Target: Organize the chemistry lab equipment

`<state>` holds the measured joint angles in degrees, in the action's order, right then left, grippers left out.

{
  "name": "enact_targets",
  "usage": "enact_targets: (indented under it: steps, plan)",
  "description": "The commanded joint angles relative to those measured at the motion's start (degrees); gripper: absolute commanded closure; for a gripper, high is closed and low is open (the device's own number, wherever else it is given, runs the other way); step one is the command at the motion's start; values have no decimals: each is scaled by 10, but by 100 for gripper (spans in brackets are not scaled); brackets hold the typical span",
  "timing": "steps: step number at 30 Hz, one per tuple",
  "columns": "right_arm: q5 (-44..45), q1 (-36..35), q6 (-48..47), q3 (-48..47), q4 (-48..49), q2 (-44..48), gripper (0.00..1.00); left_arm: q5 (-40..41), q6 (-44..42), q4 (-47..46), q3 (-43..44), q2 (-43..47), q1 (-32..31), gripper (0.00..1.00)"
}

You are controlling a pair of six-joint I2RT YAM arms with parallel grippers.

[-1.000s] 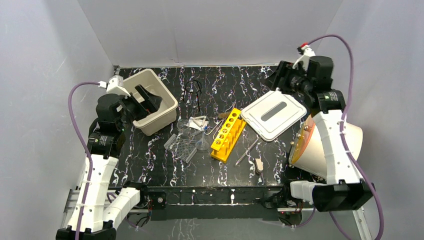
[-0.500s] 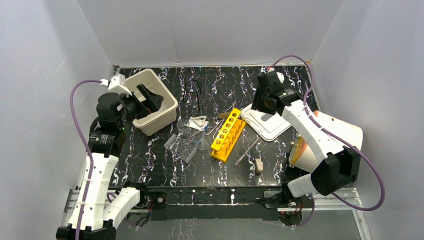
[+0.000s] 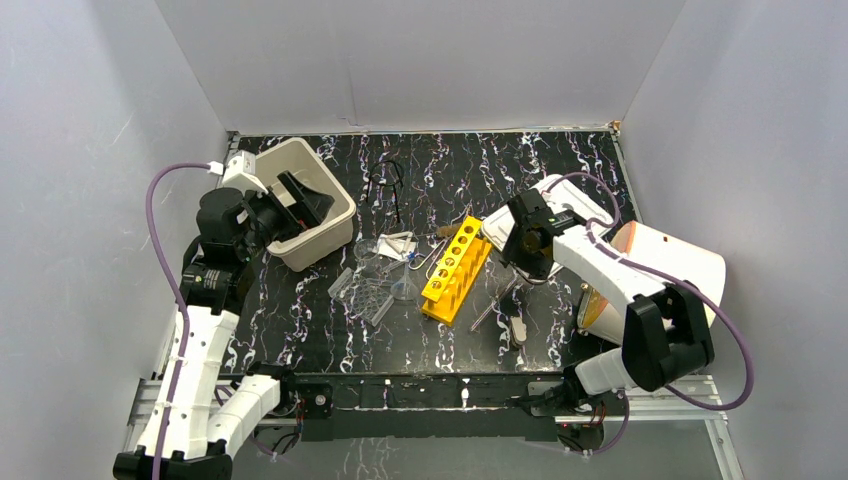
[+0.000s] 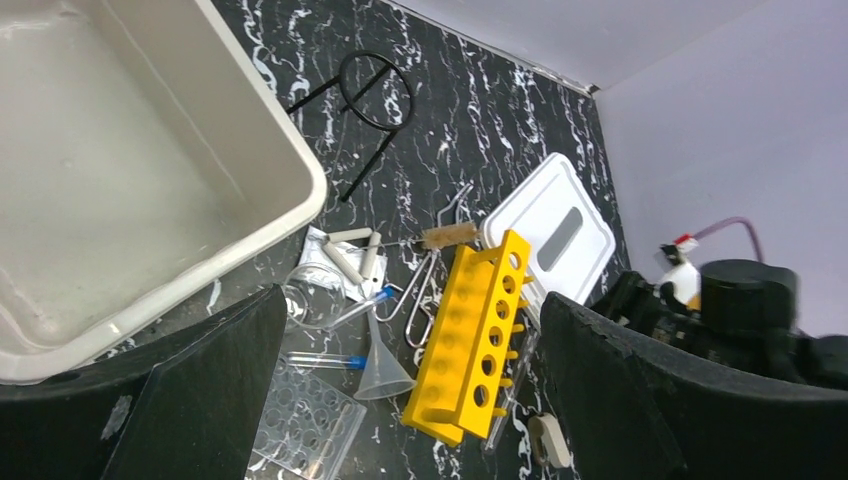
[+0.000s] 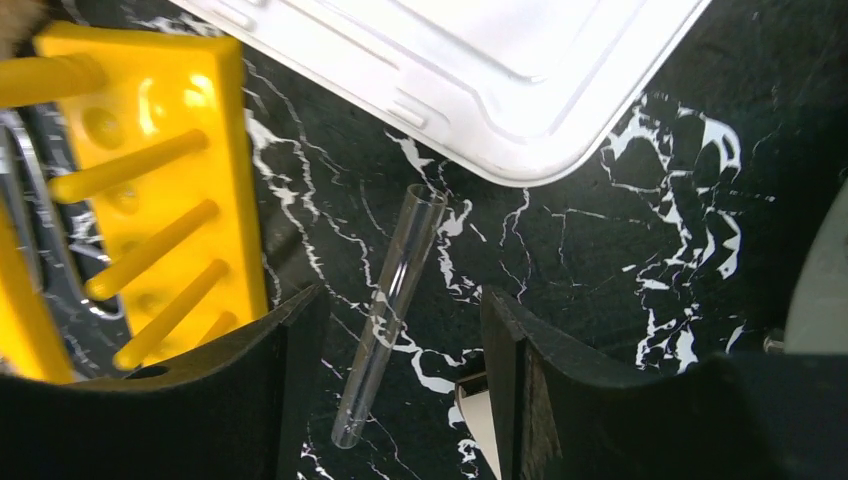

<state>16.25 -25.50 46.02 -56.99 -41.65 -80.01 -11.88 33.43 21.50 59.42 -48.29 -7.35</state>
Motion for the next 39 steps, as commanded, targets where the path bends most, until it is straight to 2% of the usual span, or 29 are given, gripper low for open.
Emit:
enact_targets:
  steps: [1,7,15,18,21,33,39]
  plan:
    - [-9,0,40,14,26,-39,34,-49,8,-21,5,5,-4,2]
    - [-35,0,32,15,73,-79,36,-88,10,-32,6,6,-4,2]
    - [8,0,87,45,72,-87,41,-87,13,-28,7,15,-4,2]
    - [12,0,90,58,74,-86,45,-86,13,-25,10,15,-4,2]
    - [8,0,83,67,87,-88,58,-87,11,-21,12,15,-4,2]
    - [4,0,116,94,125,-96,60,-120,6,-20,14,10,-4,2]
    - [3,0,143,94,124,-117,53,-136,20,-19,7,11,-4,2]
